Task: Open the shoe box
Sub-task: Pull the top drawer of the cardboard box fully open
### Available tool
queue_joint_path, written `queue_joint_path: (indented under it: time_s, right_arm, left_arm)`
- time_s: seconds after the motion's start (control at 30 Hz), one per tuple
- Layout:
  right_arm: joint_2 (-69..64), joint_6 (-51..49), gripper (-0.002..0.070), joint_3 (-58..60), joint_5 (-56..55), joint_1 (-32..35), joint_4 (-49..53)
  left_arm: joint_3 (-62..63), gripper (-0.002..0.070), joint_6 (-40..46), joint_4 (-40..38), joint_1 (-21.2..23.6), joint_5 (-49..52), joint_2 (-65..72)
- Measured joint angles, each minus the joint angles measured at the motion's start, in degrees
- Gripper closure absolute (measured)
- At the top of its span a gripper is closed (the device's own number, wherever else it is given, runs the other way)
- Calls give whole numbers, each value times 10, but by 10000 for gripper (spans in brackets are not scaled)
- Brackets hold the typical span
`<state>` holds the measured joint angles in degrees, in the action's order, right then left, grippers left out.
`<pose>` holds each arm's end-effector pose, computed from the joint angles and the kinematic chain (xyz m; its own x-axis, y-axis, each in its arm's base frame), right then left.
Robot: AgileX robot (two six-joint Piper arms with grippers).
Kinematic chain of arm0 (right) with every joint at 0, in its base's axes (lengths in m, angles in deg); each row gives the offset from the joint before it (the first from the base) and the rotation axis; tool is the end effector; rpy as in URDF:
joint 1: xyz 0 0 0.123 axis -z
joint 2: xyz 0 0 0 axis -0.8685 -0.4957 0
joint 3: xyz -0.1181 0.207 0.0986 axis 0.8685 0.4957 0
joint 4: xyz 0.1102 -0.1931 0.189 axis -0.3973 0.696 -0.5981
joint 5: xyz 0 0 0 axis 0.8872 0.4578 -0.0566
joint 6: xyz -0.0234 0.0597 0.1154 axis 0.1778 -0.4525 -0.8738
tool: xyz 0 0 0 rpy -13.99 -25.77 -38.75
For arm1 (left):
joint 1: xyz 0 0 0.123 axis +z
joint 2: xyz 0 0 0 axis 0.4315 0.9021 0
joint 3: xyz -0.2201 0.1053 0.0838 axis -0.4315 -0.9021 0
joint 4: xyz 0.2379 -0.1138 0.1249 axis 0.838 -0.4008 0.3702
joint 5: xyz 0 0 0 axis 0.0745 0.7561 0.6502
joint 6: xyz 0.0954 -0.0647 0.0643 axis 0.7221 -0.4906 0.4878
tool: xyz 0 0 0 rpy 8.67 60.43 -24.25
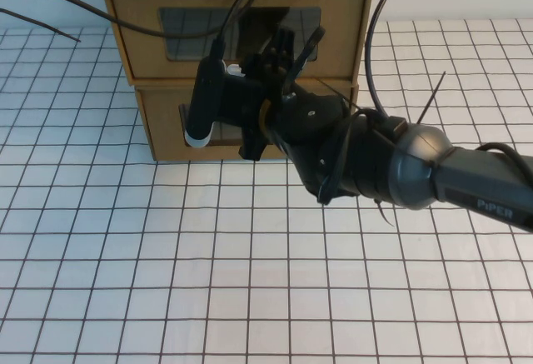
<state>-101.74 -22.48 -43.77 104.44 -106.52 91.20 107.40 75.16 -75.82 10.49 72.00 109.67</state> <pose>0.4087 0.3544 0.2080 0.2026 -0.8613 -0.4659 -0.4333 0.3478 -0.8314 0.4886 -0.1940 0.3669 -0.4146 0.3583 -0.8365 0.7171 0.6946 -0.0579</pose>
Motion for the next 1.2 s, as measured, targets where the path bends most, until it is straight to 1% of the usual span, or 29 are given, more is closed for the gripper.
queue_joint_path:
  time_s: [0.57, 0.77, 1.2]
  right_arm:
    - [-11, 1, 427, -7, -15, 4, -6]
    - [-12, 32, 437, -7, -24, 4, 0]
    - [-28, 47, 442, -21, 0, 4, 9]
  left_arm:
    - [1, 677, -1, 0, 0, 4, 0]
    - [2, 677, -1, 0, 0, 9, 0]
    - [5, 677, -1, -2, 1, 24, 0]
